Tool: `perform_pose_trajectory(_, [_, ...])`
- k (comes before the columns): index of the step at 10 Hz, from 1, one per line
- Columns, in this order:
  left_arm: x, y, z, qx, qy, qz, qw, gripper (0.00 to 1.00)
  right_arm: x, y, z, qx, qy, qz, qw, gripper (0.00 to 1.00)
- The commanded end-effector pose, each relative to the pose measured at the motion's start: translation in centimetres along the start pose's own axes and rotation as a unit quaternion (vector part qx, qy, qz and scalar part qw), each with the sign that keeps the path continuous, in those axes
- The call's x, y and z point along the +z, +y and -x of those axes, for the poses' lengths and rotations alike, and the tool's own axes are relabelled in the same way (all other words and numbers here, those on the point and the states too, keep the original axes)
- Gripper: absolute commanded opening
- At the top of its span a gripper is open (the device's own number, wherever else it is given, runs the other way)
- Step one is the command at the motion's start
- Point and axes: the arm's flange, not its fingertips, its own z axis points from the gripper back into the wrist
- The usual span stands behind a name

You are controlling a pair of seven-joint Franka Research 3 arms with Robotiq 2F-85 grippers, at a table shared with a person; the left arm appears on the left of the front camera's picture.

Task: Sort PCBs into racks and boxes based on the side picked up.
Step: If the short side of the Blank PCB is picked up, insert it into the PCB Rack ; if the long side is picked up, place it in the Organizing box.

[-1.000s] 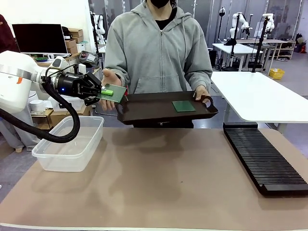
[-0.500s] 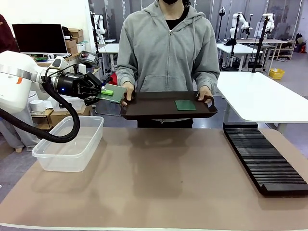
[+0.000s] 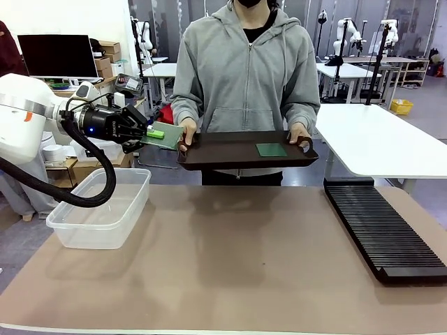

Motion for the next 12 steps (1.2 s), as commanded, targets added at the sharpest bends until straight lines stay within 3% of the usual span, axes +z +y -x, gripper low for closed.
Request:
perform_pose_trajectory(1, [1.3,-0.9,-0.2,-0.022,0.015,-0.049,0.998,0.03,-0.1,0.3,0.1,0.002,-0.003,-0.009,1.000,1.00])
perform_pose_trajectory(4, [5.9,-2.6,-1.7,-0.103,0.020,-0.179,0.978,0.03,-0.1,0.3,0.1,0.002,-0.003,-0.009,1.000,1.00])
perform_pose_trajectory(7, [9.5,-2.6,-2.8,-0.083,0.061,-0.298,0.949,0.03,-0.1,0.3,0.1,0.002,-0.003,-0.009,1.000,1.00])
perform_pose_trajectory(12, [9.0,6.1,-3.3,-0.049,0.054,-0.415,0.907,0.03,-0.1,0.3,0.1,0.002,-0.003,-0.009,1.000,1.00])
